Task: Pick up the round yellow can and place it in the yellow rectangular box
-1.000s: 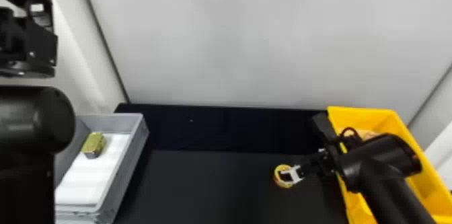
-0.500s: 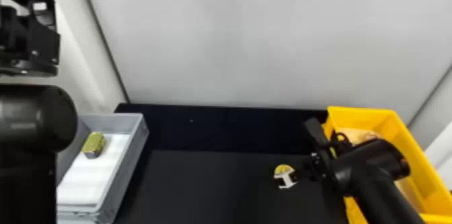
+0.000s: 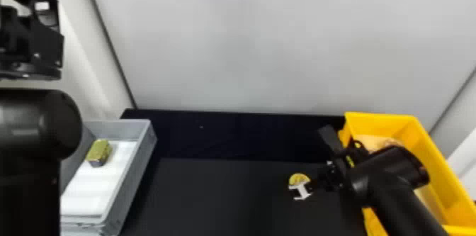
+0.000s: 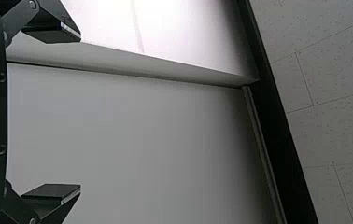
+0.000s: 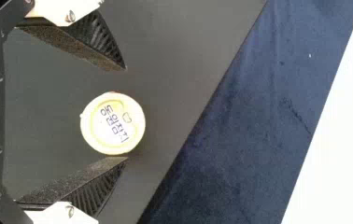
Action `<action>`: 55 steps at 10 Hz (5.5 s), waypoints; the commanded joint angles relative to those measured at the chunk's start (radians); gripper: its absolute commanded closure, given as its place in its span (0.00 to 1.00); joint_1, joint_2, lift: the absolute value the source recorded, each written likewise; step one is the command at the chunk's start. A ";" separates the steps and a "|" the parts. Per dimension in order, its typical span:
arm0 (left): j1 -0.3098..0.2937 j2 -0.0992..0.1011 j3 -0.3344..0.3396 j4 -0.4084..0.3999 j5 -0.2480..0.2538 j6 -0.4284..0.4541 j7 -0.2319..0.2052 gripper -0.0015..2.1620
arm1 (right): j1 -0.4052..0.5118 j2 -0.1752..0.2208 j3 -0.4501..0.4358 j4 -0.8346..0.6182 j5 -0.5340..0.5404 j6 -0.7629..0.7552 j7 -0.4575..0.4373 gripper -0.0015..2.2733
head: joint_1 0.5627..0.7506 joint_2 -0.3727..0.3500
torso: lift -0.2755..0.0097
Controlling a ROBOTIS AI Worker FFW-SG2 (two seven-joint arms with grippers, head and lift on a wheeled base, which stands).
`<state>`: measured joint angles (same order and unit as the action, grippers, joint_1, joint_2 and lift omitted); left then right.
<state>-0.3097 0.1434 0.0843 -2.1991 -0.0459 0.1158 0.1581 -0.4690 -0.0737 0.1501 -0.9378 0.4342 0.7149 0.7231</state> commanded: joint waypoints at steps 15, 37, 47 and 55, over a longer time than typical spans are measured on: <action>0.001 -0.004 -0.001 0.001 0.003 -0.013 0.000 0.07 | -0.020 -0.003 0.005 0.077 -0.009 -0.061 -0.036 0.16 | 0.53 0.59 | 0.96; 0.029 0.001 0.014 -0.028 -0.002 0.032 -0.002 0.07 | 0.136 -0.066 -0.017 -0.630 -0.009 0.209 0.030 0.32 | 0.53 0.59 | 0.96; 0.026 0.010 0.023 -0.057 -0.009 0.068 -0.002 0.07 | 0.104 -0.136 -0.195 -0.998 0.143 0.349 0.034 0.32 | 0.53 0.59 | 0.96; 0.021 0.016 0.026 -0.067 -0.012 0.081 -0.005 0.07 | 0.148 -0.158 -0.359 -0.974 0.189 0.347 0.021 0.32 | 0.53 0.59 | 0.96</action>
<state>-0.2869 0.1584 0.1105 -2.2657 -0.0583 0.1958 0.1535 -0.3310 -0.2323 -0.1788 -1.9283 0.6227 1.0659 0.7478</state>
